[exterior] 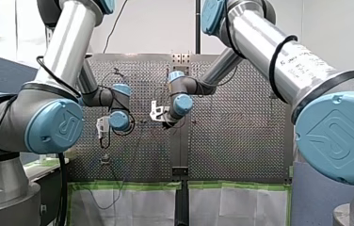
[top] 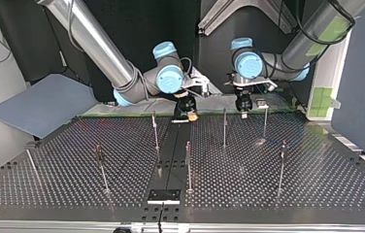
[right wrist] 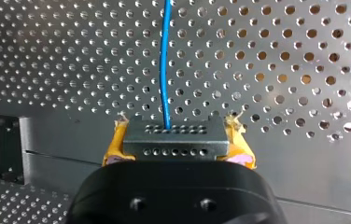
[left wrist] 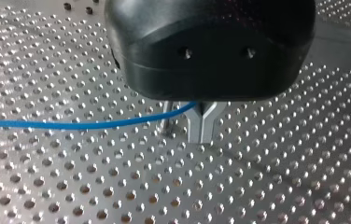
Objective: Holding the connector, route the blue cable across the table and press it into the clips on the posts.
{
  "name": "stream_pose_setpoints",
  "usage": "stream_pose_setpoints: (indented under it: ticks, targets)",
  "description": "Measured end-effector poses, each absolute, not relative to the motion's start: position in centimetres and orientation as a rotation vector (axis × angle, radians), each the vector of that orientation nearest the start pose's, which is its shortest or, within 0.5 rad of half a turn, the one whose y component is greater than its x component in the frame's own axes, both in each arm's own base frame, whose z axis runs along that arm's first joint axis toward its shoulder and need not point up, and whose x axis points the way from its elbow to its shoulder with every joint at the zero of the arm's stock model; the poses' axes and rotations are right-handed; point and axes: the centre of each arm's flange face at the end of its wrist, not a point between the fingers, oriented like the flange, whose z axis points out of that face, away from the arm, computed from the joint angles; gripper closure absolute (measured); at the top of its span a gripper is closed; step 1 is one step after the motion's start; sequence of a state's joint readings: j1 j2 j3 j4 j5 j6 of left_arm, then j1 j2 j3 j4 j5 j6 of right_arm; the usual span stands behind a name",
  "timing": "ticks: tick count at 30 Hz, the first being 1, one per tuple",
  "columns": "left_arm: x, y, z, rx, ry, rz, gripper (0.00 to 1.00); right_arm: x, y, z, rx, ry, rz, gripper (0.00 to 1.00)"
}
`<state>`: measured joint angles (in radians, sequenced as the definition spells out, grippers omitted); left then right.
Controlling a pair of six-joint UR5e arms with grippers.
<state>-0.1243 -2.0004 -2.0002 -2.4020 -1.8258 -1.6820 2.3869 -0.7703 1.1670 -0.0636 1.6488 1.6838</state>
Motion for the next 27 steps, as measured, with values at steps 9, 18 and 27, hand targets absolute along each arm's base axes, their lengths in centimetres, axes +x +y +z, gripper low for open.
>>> stream_pose_setpoints:
  ticks: [9,18,27]
  targets:
    - [53.0,-15.7,15.7,-0.190,1.637,0.037,1.00,61.3,-42.3,18.2,-2.609,1.328,-2.044,1.00]
    - [55.5,-15.1,14.9,-0.163,1.674,0.041,1.00,60.5,-43.9,18.3,-2.582,1.335,-2.067,1.00]
    - [58.5,-13.6,14.3,-0.175,1.668,0.070,1.00,59.5,-45.6,18.5,-2.566,1.342,-2.080,1.00]
